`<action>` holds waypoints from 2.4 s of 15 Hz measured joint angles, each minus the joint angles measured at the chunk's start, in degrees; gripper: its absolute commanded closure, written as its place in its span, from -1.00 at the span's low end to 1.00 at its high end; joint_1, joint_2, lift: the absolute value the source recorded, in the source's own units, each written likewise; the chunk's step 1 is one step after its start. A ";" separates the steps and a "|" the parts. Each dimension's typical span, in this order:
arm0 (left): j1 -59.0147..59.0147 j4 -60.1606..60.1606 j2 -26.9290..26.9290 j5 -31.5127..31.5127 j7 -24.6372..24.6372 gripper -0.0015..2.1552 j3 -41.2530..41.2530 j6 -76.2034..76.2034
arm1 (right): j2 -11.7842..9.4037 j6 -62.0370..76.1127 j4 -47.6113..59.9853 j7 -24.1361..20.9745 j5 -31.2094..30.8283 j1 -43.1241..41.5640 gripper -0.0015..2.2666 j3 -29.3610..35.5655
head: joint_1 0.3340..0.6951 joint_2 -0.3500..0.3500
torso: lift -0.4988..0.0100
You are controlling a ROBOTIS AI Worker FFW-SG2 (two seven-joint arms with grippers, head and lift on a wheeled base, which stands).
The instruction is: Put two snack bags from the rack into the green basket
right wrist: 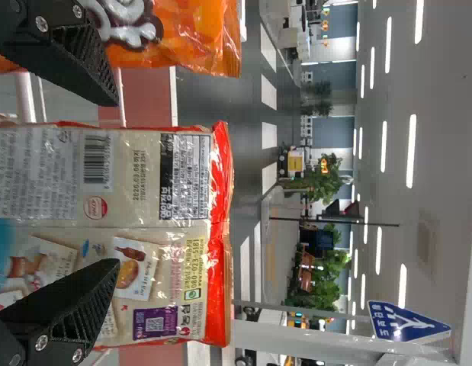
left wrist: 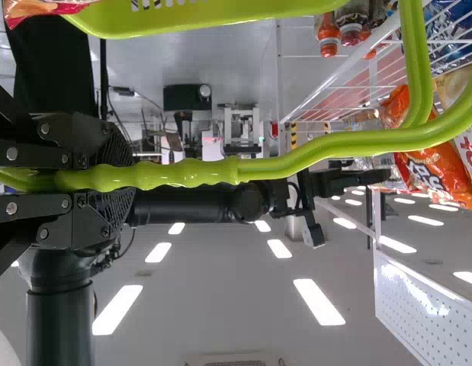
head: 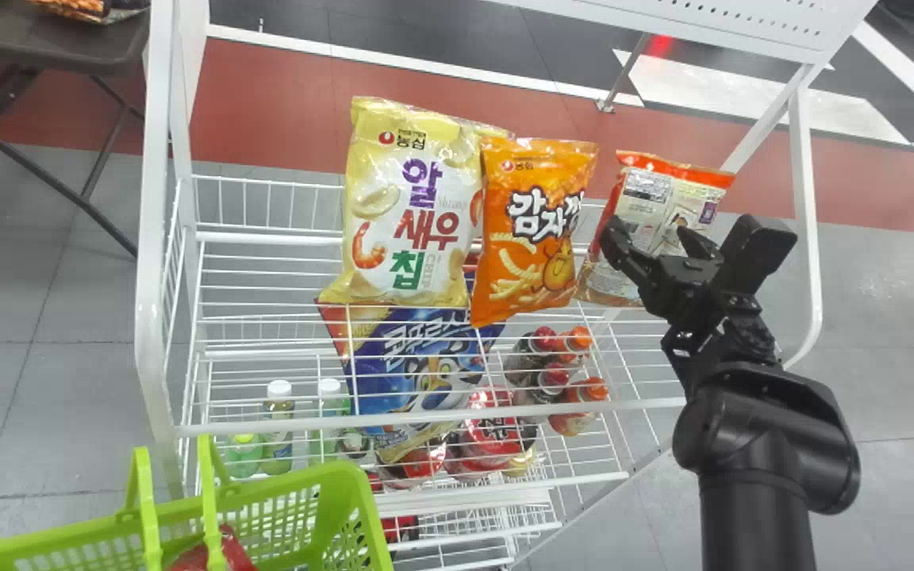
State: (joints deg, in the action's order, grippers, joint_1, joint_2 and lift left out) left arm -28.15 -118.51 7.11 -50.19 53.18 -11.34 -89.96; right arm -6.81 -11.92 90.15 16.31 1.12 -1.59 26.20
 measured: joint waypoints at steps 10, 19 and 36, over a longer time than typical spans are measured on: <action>0.26 0.38 0.09 0.00 -0.01 0.27 0.20 0.00 | -2.83 -6.69 -4.36 1.29 -1.37 -3.38 0.91 2.03 | 1.00 -1.00 | 0.94; -0.49 -0.15 0.01 0.00 -0.54 0.27 -0.17 0.00 | -2.23 -4.68 4.06 2.05 2.97 3.48 0.98 4.44 | 1.00 -1.00 | 0.94; -0.34 -0.06 -0.25 0.17 0.07 0.27 0.26 0.00 | 5.09 -35.41 51.57 2.41 31.57 38.86 0.98 2.53 | 1.00 -1.00 | 0.94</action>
State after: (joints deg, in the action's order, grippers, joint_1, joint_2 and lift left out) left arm -28.48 -118.58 6.86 -50.02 53.24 -11.08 -89.96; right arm -1.72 -47.32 141.72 18.72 32.69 37.27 28.73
